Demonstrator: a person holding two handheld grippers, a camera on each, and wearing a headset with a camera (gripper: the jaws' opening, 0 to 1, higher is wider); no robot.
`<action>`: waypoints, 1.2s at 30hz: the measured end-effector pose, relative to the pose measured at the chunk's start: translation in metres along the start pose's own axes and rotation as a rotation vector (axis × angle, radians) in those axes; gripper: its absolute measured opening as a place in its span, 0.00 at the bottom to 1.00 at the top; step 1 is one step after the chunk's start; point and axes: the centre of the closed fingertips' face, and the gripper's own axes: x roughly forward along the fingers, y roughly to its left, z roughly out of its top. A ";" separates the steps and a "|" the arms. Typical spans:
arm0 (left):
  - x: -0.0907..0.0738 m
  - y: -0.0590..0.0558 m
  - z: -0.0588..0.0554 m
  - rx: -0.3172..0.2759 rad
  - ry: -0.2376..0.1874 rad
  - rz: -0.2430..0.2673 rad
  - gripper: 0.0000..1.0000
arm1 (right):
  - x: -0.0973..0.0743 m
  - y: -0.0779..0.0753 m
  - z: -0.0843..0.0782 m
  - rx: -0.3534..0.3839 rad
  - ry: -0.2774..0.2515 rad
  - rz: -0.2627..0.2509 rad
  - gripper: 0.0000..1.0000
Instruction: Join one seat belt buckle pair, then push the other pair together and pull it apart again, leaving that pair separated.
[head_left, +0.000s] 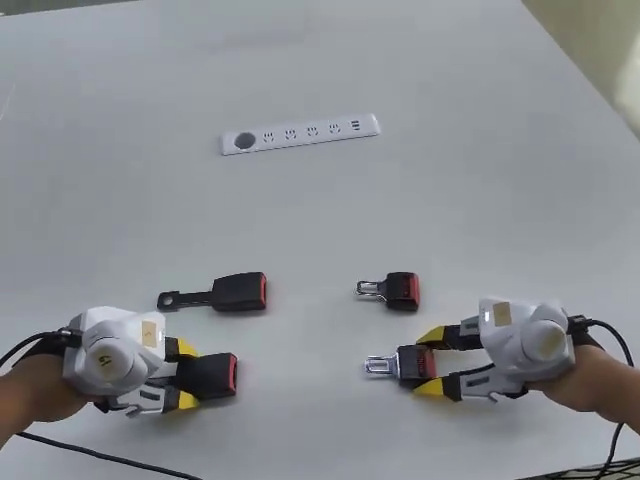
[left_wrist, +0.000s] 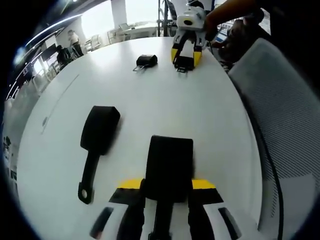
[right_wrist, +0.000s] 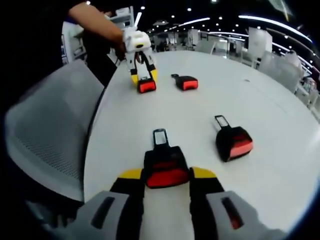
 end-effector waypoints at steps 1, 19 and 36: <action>0.000 0.000 0.000 0.000 0.001 -0.002 0.34 | 0.001 0.000 0.002 0.004 -0.008 0.003 0.34; 0.001 0.001 -0.003 0.007 0.039 -0.021 0.34 | 0.035 0.005 0.032 0.022 -0.111 0.027 0.34; 0.002 0.001 -0.003 0.006 0.082 -0.022 0.34 | 0.094 0.031 0.082 -0.018 -0.183 0.034 0.34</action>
